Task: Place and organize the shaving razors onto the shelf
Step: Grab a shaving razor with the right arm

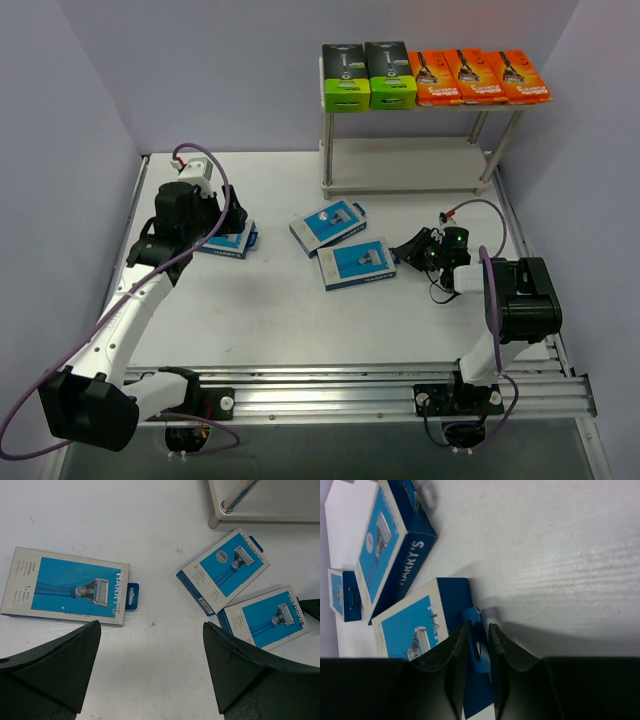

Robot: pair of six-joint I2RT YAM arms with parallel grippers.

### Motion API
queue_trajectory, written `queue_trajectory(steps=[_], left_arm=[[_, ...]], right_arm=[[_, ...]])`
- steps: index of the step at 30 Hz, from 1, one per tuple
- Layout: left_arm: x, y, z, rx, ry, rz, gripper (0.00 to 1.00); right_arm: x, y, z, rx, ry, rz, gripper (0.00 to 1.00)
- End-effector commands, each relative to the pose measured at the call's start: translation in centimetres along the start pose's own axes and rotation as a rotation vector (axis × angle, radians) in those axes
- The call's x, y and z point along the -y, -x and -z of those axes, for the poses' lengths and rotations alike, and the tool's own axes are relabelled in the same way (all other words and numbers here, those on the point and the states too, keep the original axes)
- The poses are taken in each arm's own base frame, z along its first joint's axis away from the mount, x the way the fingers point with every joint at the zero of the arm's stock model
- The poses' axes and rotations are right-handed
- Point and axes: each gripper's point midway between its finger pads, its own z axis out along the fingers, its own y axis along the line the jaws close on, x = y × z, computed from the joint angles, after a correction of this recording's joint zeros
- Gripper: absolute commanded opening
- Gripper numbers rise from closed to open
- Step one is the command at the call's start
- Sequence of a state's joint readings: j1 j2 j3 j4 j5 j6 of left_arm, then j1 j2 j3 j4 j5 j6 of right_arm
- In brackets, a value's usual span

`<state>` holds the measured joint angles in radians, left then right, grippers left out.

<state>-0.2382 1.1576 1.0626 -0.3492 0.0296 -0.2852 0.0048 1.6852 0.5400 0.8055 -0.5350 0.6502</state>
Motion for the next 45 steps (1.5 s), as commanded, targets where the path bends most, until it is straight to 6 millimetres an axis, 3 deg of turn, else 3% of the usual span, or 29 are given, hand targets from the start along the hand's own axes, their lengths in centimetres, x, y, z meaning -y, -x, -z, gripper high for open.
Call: queue_trajectory(steps=[1, 7, 12, 24, 32, 41, 45], left_arm=[[0.1, 2.1, 0.8, 0.065, 0.005, 0.005, 0.92], [0.4, 2.1, 0.9, 0.063, -0.012, 0.003, 0.92], [0.6, 2.1, 0.9, 0.062, -0.021, 0.009, 0.92], [0.8, 2.3, 1.1, 0.070, -0.037, 0.017, 0.92], [1.6, 1.7, 0.6, 0.037, -0.077, 0.029, 0.92], [2.3, 1.4, 0.4, 0.034, -0.115, 0.042, 0.92], [4.0, 1.1, 0.2, 0.016, -0.198, 0.090, 0.92]], right_arm=[[0.2, -1.4, 0.9, -0.043, -0.011, -0.014, 0.18], [0.3, -1.5, 1.3, -0.052, -0.024, 0.002, 0.05], [-0.2, -1.3, 1.9, -0.042, -0.021, 0.002, 0.00], [-3.3, 0.2, 4.9, 0.016, 0.021, 0.016, 0.00], [-6.9, 2.2, 7.9, 0.100, 0.088, -0.001, 0.00], [-10.1, 2.0, 11.3, 0.090, 0.160, 0.056, 0.00], [-10.6, 1.9, 12.7, 0.102, 0.146, 0.071, 0.00]])
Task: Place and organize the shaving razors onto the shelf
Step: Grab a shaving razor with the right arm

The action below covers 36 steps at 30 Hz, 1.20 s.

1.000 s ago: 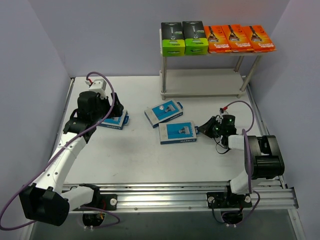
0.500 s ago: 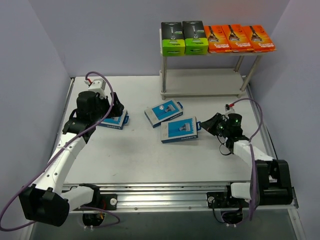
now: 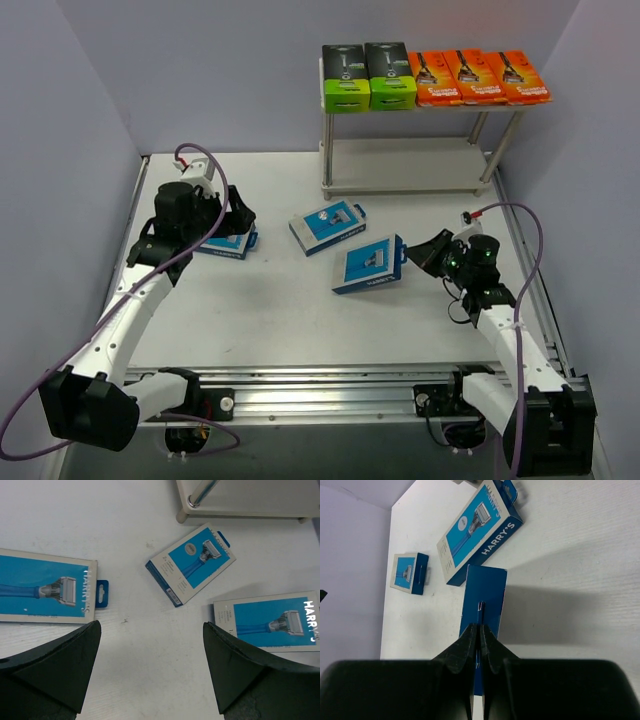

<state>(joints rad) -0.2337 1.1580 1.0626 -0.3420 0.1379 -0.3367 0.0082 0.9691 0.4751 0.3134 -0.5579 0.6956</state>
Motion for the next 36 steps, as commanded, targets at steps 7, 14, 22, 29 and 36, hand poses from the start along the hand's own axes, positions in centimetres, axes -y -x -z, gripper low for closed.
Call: queue_trajectory(steps=[7, 14, 22, 29, 36], left_arm=[[6.7, -2.5, -1.6, -0.076, -0.252, 0.240, 0.91], [9.7, -7.3, -1.1, -0.126, -0.361, 0.445, 0.91], [12.4, -13.2, -2.7, -0.173, -0.385, 0.458, 0.90], [13.0, -18.4, -5.3, -0.271, -0.347, 0.415, 0.84], [12.8, -21.4, -5.7, -0.297, -0.347, 0.407, 0.79]], right_arm=[[-1.8, 0.6, 3.4, 0.139, 0.011, -0.050, 0.00], [-2.3, -2.0, 3.9, 0.054, 0.023, -0.002, 0.00], [-4.0, -2.4, 5.3, -0.036, 0.003, 0.137, 0.00], [-4.6, -3.6, 6.3, -0.128, 0.008, 0.165, 0.00], [-4.0, -5.6, 6.8, -0.205, 0.032, 0.190, 0.00]])
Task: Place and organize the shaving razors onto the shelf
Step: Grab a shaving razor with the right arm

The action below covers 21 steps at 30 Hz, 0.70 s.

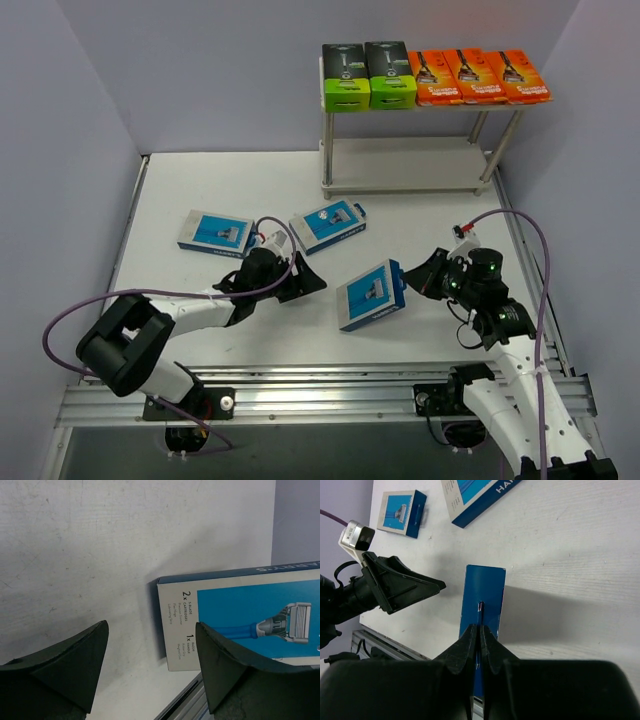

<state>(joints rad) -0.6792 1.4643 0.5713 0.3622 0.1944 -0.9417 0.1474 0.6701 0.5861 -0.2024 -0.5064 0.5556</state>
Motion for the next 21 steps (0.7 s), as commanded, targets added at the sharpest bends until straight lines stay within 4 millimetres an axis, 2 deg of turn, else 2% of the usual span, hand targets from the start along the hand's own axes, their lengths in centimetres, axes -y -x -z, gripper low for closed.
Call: queue_trajectory(steps=[1, 6, 11, 21], left_arm=[[1.6, 0.5, -0.7, 0.048, -0.069, -0.020, 0.78], [2.3, -1.5, -2.0, 0.003, -0.080, -0.047, 0.75], [1.7, -2.9, -2.8, -0.026, -0.078, -0.043, 0.71], [1.9, -2.7, -2.6, -0.014, -0.075, -0.047, 0.70]], right_arm=[[-0.7, -1.5, 0.5, -0.067, 0.048, 0.047, 0.00], [-1.4, -1.1, 0.9, -0.082, 0.063, 0.073, 0.00], [-1.2, -2.0, 0.9, -0.118, 0.068, 0.077, 0.00], [-1.5, -3.4, 1.0, -0.168, 0.096, 0.069, 0.02]])
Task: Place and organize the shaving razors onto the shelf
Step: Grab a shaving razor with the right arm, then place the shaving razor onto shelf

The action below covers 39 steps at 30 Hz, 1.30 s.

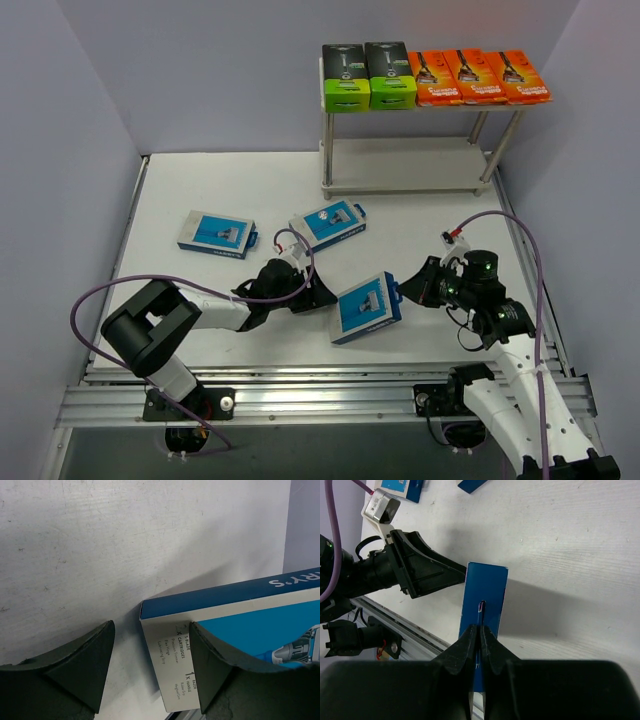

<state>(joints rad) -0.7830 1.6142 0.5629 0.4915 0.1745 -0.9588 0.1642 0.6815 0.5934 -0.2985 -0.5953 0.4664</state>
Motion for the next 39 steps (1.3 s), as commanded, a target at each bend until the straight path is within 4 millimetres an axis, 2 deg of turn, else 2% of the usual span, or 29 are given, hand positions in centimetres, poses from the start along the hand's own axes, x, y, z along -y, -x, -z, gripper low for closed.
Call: queue_trajectory(steps=[1, 14, 24, 26, 28, 31, 39], left_arm=[[2.1, 1.8, 0.0, 0.065, -0.062, -0.018, 0.69], [3.2, 2.6, 0.5, 0.085, -0.077, -0.028, 0.69], [2.8, 2.5, 0.6, 0.085, -0.075, -0.022, 0.69], [2.9, 2.5, 0.6, 0.086, -0.080, -0.020, 0.69], [2.9, 2.4, 0.6, 0.085, -0.084, -0.017, 0.69], [3.2, 2.6, 0.9, 0.089, -0.095, -0.020, 0.69], [4.2, 5.3, 3.4, 0.132, -0.087, -0.046, 0.69]], right_arm=[[-1.4, -0.7, 0.3, -0.040, 0.061, 0.019, 0.03], [-1.4, -2.2, -0.2, -0.089, 0.073, 0.004, 0.09], [-1.1, -2.8, -0.6, -0.107, 0.051, -0.013, 0.13], [-1.1, -2.9, -0.7, -0.111, 0.048, -0.014, 0.11], [-1.0, -3.2, -0.8, -0.120, 0.045, -0.019, 0.03], [-0.9, -3.2, -1.0, -0.121, 0.035, -0.027, 0.00], [-0.9, -3.1, -1.5, -0.116, 0.037, -0.046, 0.00]])
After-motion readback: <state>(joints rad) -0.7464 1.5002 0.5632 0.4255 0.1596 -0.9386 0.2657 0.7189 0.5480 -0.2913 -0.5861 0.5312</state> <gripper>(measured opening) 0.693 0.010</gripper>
